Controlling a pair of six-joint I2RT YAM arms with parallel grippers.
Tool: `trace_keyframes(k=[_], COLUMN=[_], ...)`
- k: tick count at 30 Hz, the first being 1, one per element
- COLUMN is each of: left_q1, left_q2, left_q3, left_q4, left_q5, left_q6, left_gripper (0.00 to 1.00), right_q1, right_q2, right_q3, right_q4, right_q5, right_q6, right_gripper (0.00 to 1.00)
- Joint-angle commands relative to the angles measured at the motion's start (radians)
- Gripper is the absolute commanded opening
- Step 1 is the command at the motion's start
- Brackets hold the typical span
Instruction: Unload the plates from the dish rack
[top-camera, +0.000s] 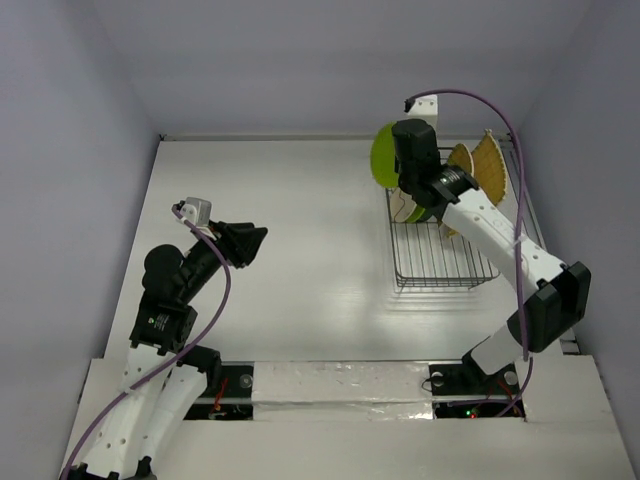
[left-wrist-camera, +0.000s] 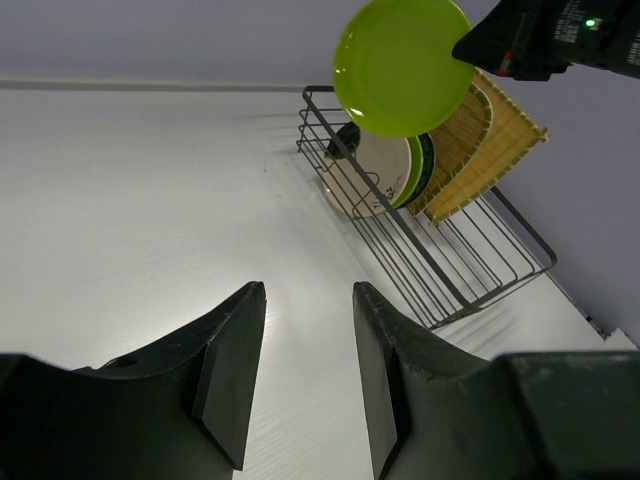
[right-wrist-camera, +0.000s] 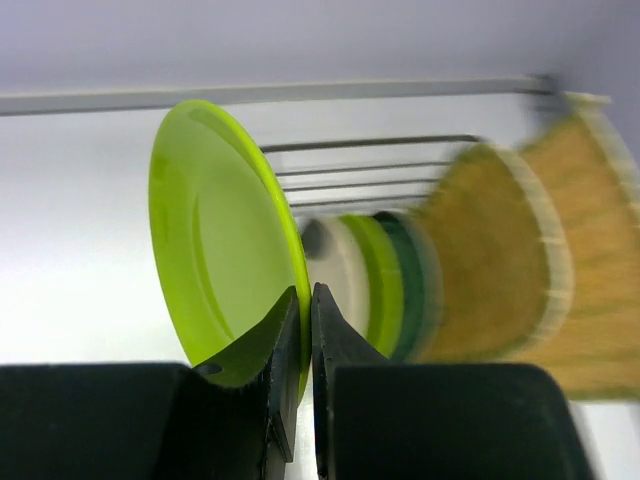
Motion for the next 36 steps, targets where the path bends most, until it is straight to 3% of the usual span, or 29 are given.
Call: trace_keyframes(k=[1, 2, 5, 13, 19, 22, 23, 29, 36], left_q1=[0.013, 0.013, 0.013, 0.013, 0.013, 0.013, 0.013, 0.013, 0.013], left_q2=[-0.006, -0.007, -0.009, -0.017, -0.014, -0.013, -0.012, -0.007, 0.002], left_q3=[0.049, 0.052, 0.063, 0.071, 0.066, 0.064, 0.064, 0.061, 0.060], left_q4=[0.017, 0.000, -0.035, -0.062, -0.053, -0.054, -0.051, -0.049, -0.048], left_q5=[-0.028, -0.063, -0.143, -0.185, -0.168, -0.166, -0.163, -0.158, -0.161], left_q6=[0.004, 0.004, 0.007, 0.007, 0.005, 0.005, 0.007, 0.002, 0.001], left_gripper=[0.37, 0.36, 0.36, 0.36, 0.36, 0.36, 0.36, 0.36, 0.36], right_q1=[0.039, 0.039, 0.090, 0.226, 0.272, 0.283, 0.292, 0.292, 0.292], right_q2=[-0.074, -0.070, 0.039, 0.470, 0.666, 0.742, 0.765, 0.731, 0.434], right_q3=[-0.035, -0.052, -0.039, 0.248, 0.391, 0.428, 0.429, 0.351, 0.155], right_q4=[0.148, 0.218, 0.280, 0.323, 0.311, 0.314, 0.317, 0.349, 0.409], right_q5=[-0.268, -0.423, -0.592, -0.719, -0.706, -0.739, -0.756, -0.735, -0.588], right_q6=[0.130, 0.160, 0.253, 0.427, 0.539, 0.571, 0.576, 0.551, 0.435], right_gripper=[0.00, 0.00, 0.00, 0.00, 0.00, 0.07, 0.16, 0.51, 0.55])
